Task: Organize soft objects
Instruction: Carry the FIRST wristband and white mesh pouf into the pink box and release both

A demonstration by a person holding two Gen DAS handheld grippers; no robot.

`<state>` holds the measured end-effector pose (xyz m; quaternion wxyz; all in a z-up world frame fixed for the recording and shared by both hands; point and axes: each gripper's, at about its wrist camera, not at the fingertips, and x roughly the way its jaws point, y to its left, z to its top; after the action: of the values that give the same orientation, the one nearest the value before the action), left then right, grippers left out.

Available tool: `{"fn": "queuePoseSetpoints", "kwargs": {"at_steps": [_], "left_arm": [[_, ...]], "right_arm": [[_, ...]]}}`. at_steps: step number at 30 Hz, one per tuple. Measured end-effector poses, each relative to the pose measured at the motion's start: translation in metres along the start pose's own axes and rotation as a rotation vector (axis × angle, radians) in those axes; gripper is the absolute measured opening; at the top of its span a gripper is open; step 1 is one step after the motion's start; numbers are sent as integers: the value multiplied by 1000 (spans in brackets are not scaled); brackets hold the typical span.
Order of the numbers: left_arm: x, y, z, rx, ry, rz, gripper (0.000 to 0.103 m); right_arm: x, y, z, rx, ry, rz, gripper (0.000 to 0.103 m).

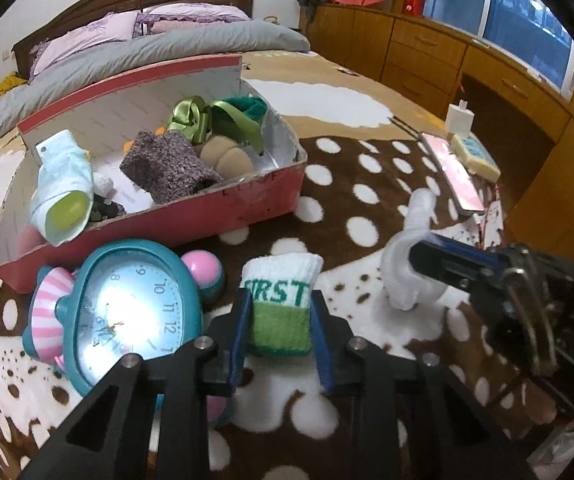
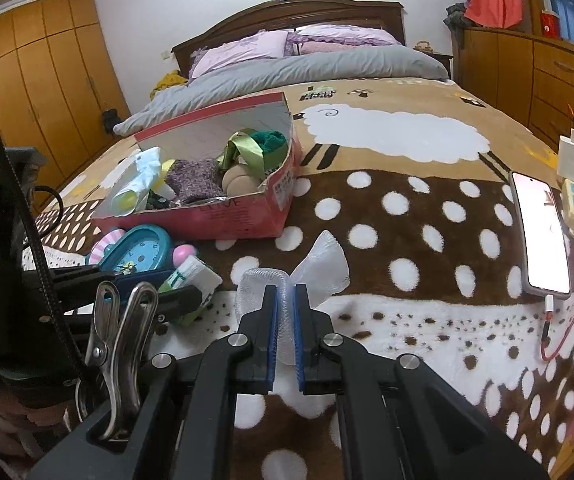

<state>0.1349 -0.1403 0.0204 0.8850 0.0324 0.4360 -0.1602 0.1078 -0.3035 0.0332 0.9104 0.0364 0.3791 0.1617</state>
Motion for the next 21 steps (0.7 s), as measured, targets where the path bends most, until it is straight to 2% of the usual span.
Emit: {"fn": "queuePoseSetpoints", "kwargs": {"at_steps": [4,15,21], "left_arm": [[-12,5,0,-8,-20,-7,29],[-39,31,5,-62,-85,35,29],[-51,44,7,-73,-129,84,29]], "right_arm": [[-1,6,2,-11,4,-1,8],[0,32,9,-61,14,15,8],[-1,48,18,-89,-1,20,8]]}}
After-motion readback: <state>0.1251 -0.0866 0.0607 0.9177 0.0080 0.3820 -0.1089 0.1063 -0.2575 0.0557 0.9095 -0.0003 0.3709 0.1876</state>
